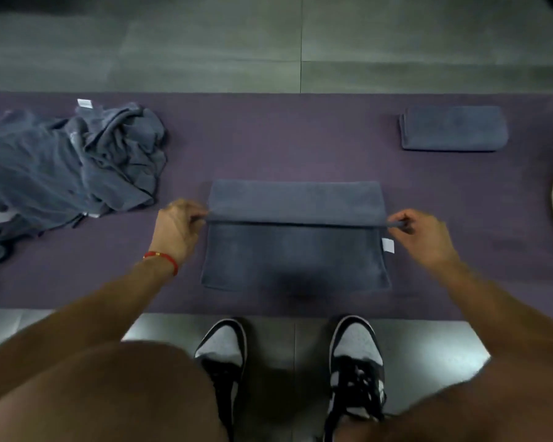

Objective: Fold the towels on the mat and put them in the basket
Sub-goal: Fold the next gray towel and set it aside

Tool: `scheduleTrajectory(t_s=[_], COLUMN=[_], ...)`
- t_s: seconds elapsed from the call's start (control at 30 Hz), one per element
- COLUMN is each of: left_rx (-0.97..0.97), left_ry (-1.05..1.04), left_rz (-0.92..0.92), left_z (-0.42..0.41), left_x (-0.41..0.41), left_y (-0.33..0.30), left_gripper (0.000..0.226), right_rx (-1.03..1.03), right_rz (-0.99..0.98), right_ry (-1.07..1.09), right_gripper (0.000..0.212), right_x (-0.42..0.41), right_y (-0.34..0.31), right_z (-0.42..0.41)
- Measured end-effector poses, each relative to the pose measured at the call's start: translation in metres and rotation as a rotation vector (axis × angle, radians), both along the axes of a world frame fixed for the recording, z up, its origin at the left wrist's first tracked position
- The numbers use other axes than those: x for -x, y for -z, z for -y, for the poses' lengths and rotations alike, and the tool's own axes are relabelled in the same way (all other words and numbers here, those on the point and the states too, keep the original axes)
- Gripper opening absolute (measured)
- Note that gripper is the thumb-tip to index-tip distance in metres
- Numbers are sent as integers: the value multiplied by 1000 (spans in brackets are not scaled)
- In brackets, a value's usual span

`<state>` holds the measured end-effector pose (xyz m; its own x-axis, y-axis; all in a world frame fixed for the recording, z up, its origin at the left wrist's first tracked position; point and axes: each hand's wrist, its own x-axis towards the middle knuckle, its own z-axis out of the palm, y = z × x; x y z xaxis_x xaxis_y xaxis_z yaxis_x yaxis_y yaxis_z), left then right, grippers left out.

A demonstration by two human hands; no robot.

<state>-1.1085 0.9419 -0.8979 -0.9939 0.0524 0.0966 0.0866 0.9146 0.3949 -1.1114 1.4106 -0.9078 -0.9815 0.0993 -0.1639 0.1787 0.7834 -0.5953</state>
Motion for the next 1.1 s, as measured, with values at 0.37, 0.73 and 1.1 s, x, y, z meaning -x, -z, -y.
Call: scheduleTrajectory(t_s=[0.37, 0.73, 1.1], left_rx=[-55, 22, 93], left_ry=[-204, -140, -118], left_rz=[232, 252, 79], left_z=[-13, -14, -14], left_x=[-107, -120, -139], left_y=[61, 72, 78], left_gripper=[20, 23, 25], right_rx=[22, 58, -11], right_rz=[61, 140, 78], right_ry=[213, 205, 125], right_gripper=[13, 16, 12], right_x=[-94, -106, -118], right_y=[34, 47, 51], right_z=[17, 21, 27])
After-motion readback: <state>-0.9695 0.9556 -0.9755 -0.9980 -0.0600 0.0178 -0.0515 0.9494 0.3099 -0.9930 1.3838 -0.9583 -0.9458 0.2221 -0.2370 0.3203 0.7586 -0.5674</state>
